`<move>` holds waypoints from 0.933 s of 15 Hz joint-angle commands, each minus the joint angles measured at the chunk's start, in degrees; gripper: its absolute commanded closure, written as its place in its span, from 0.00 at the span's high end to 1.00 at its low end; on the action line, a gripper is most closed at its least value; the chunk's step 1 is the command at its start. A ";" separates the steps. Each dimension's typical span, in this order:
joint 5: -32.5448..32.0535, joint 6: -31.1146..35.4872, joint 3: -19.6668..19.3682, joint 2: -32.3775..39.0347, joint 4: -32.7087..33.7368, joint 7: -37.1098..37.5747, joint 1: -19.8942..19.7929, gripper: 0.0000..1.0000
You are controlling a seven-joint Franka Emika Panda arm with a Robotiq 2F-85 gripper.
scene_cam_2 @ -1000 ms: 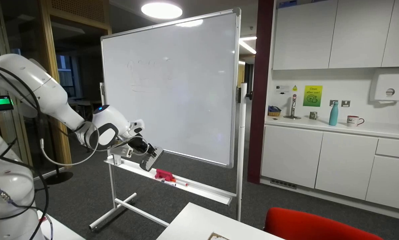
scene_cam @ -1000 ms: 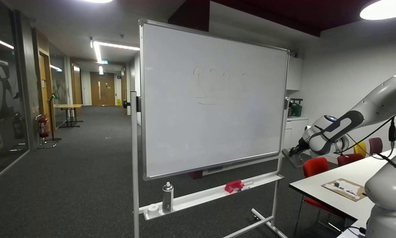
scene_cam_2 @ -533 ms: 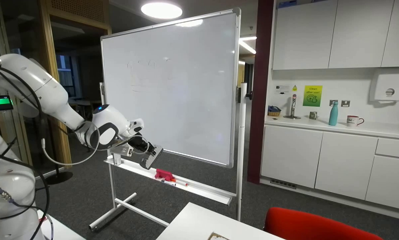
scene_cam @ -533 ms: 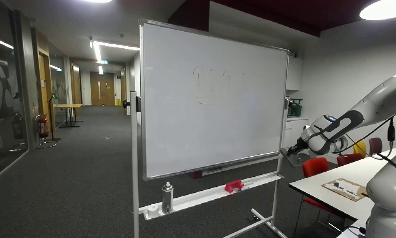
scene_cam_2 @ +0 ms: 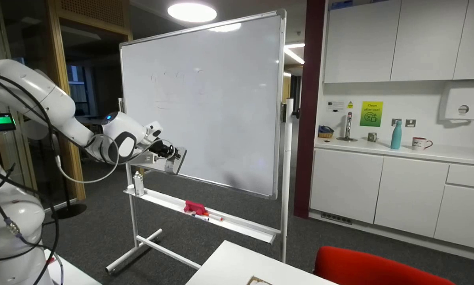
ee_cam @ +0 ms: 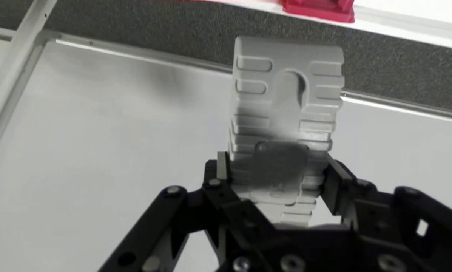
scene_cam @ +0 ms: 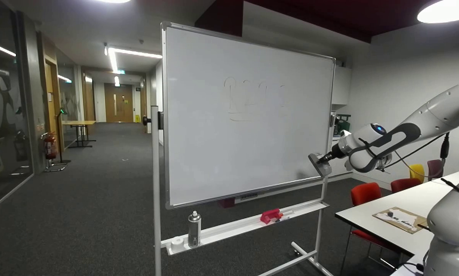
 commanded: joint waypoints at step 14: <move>5.85 -0.51 4.68 -10.16 10.87 -0.26 -0.11 0.59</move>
